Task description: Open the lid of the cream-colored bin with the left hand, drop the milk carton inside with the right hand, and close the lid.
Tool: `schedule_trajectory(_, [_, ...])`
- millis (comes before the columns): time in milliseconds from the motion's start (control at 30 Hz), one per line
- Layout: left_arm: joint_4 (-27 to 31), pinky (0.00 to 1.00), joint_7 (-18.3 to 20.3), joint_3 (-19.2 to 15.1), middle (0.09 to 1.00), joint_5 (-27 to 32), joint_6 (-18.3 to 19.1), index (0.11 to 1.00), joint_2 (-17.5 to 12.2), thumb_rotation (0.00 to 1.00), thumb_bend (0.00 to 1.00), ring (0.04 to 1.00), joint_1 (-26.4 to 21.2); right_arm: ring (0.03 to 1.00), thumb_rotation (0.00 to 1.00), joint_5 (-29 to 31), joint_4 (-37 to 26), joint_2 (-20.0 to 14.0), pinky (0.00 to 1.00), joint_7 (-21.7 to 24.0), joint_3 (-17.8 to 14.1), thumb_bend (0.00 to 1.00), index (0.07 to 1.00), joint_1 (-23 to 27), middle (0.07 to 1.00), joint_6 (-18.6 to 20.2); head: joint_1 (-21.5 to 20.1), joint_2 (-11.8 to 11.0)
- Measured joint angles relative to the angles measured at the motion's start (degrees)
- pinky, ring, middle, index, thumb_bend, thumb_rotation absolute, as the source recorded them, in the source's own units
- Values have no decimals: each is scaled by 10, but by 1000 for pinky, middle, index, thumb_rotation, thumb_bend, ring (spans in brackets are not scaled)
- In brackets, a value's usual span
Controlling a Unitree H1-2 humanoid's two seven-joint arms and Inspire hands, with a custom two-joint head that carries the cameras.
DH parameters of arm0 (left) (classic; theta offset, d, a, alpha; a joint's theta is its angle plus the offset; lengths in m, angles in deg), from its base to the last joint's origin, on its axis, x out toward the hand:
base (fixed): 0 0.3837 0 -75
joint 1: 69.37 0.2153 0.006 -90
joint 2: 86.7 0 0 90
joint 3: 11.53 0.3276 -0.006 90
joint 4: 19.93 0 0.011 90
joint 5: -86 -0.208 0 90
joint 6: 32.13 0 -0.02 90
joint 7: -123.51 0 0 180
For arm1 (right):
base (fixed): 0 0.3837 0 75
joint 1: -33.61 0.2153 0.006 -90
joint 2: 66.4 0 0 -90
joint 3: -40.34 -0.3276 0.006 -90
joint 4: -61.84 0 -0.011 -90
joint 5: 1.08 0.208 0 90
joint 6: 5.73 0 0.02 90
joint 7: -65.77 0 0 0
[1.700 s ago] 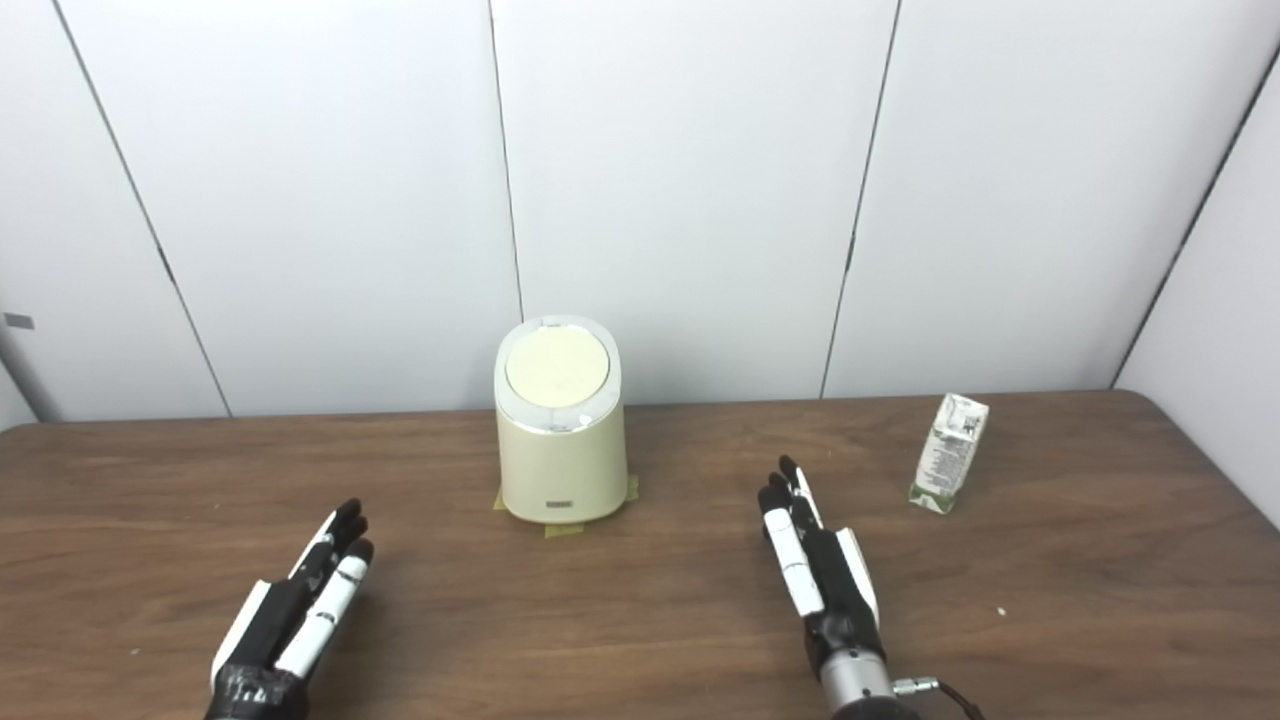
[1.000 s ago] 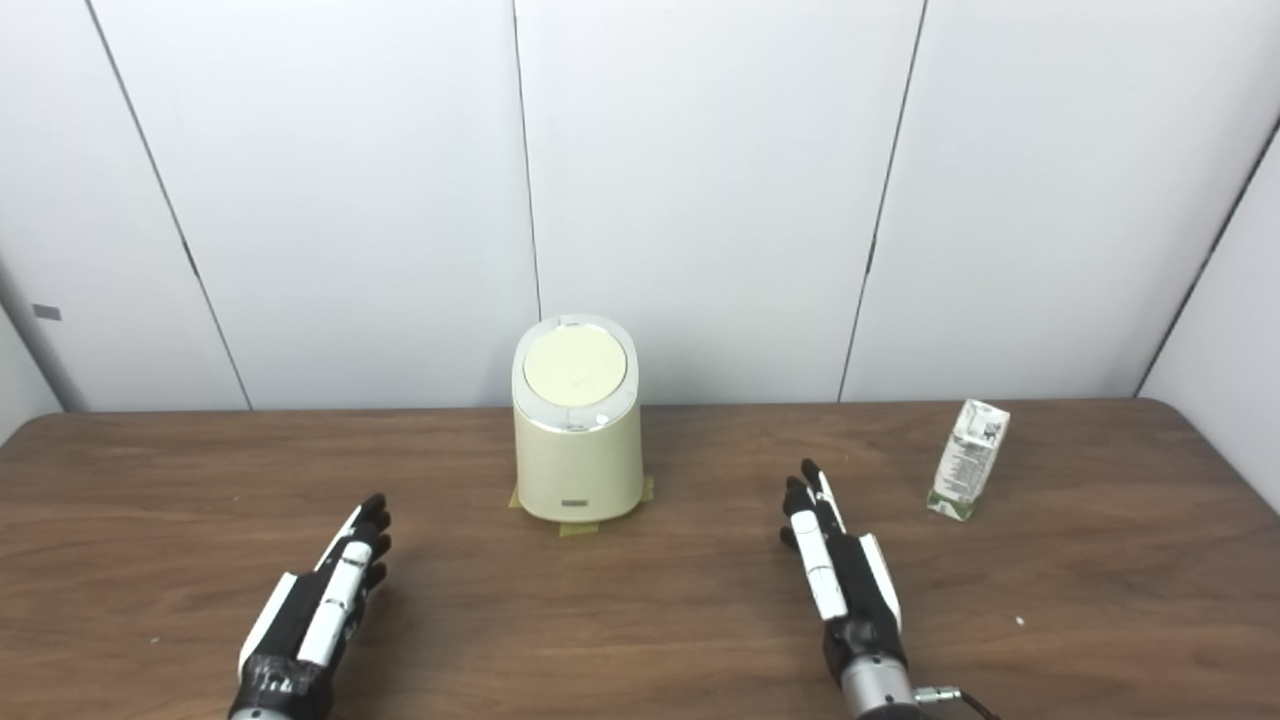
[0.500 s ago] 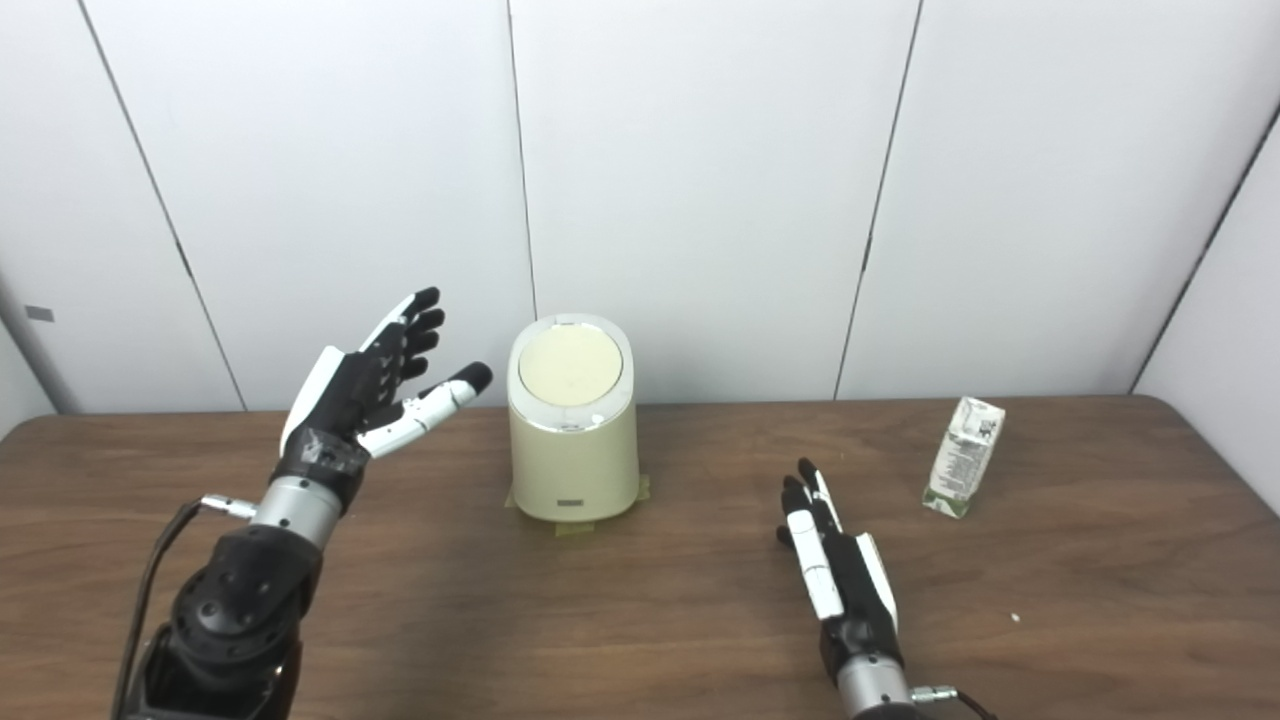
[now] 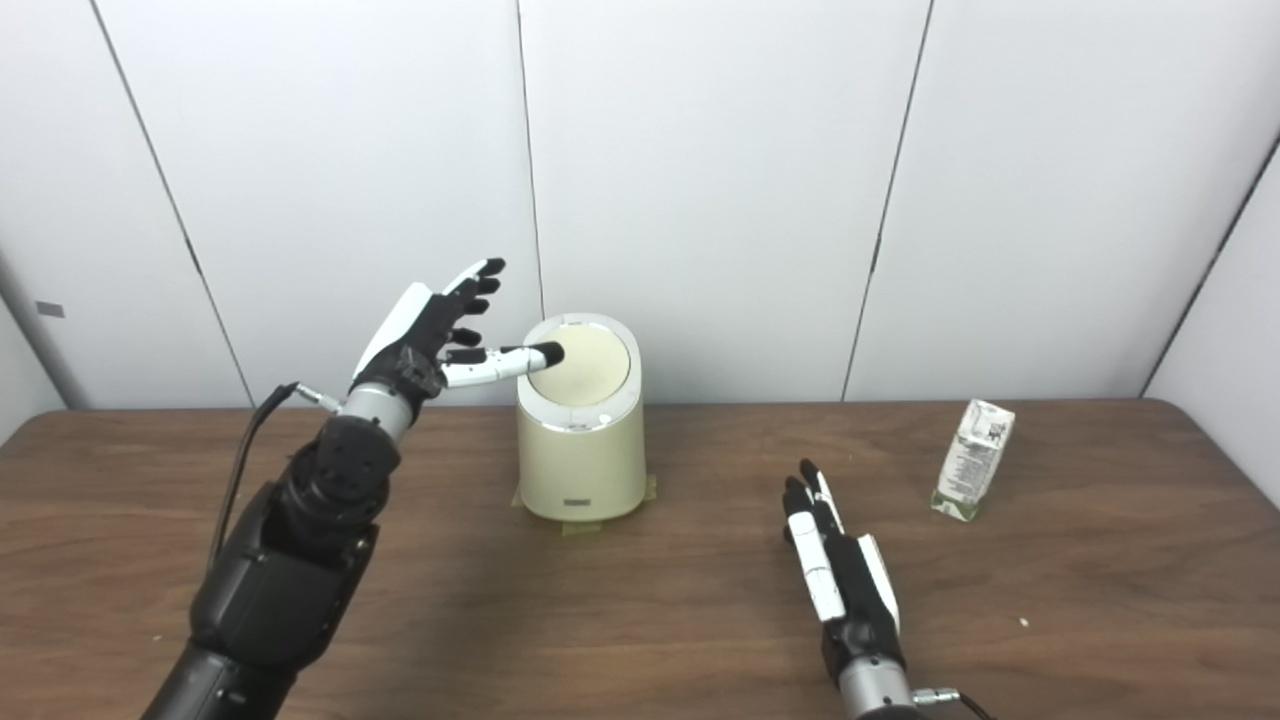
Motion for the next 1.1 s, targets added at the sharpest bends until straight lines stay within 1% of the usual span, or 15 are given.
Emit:
schedule_trajectory(67, [-36, 806, -2, 6, 976, -13, -7, 960, 0, 327, 888, 953, -15, 956, 1000, 0, 0, 0, 930, 0, 1, 609, 1000, 0, 957, 0, -2, -2])
schedule_trajectory(167, [-76, 814, -7, 7, 972, -22, -16, 959, 0, 318, 908, 957, -28, 950, 1000, -2, 0, 0, 915, 0, 3, 617, 1000, 0, 953, 0, -4, -1])
schedule_trajectory(233, [-99, 793, -10, 9, 972, -30, -18, 960, 0, 317, 912, 952, -37, 949, 1000, -4, -1, 0, 913, 0, 3, 606, 1000, 0, 954, 0, -4, 1])
schedule_trajectory(300, [-119, 775, -18, 15, 967, -41, -19, 955, 0, 295, 914, 939, -46, 950, 1000, -6, -2, 0, 915, -1, 3, 601, 1000, 0, 954, 2, -4, 0])
schedule_trajectory(333, [-125, 786, -20, 20, 969, -46, -19, 958, 0, 279, 908, 941, -51, 950, 1000, -7, -3, 1, 915, -2, 3, 601, 1000, 0, 955, 2, -4, 0])
schedule_trajectory(367, [-133, 836, -21, 28, 965, -56, -19, 958, 0, 248, 900, 941, -56, 947, 1000, -7, -3, 2, 909, -2, 3, 600, 1000, 0, 952, 2, -5, 1])
schedule_trajectory(433, [-148, 918, -23, 41, 970, -69, -22, 964, 0, 217, 882, 959, -65, 951, 1000, -8, -3, 4, 918, -4, 3, 599, 1000, 0, 954, 3, -5, 2])
schedule_trajectory(500, [-150, 954, -25, 49, 971, -80, -30, 964, 0, 200, 880, 966, -69, 955, 1000, -7, -4, 9, 923, -4, 1, 597, 1000, 0, 955, 5, -4, 4])
schedule_trajectory(567, [-157, 960, -28, 57, 971, -88, -43, 964, 0, 188, 881, 967, -73, 954, 1000, -7, -5, 12, 920, -4, 1, 595, 1000, 0, 955, 6, -4, 4])
schedule_trajectory(667, [-166, 961, -39, 66, 971, -103, -49, 967, -1, 182, 883, 967, -75, 951, 1000, -7, -6, 13, 919, -4, 2, 591, 1000, 0, 954, 6, -4, 6])
schedule_trajectory(767, [-167, 974, -41, 70, 971, -110, -54, 960, -3, 195, 889, 968, -75, 955, 1000, -7, -9, 13, 927, -4, 1, 597, 1000, 0, 956, 10, -5, 9])
schedule_trajectory(967, [-165, 972, -36, 80, 970, -124, -55, 954, -6, 227, 897, 965, -75, 956, 1000, -6, -15, 14, 927, -4, 0, 599, 1000, 0, 958, 20, -5, 15])
schedule_trajectory(1100, [-160, 962, -23, 99, 961, -146, -55, 947, -16, 216, 913, 954, -75, 947, 1000, -7, -16, 14, 925, -5, 0, 595, 1000, 0, 955, 24, -5, 18])
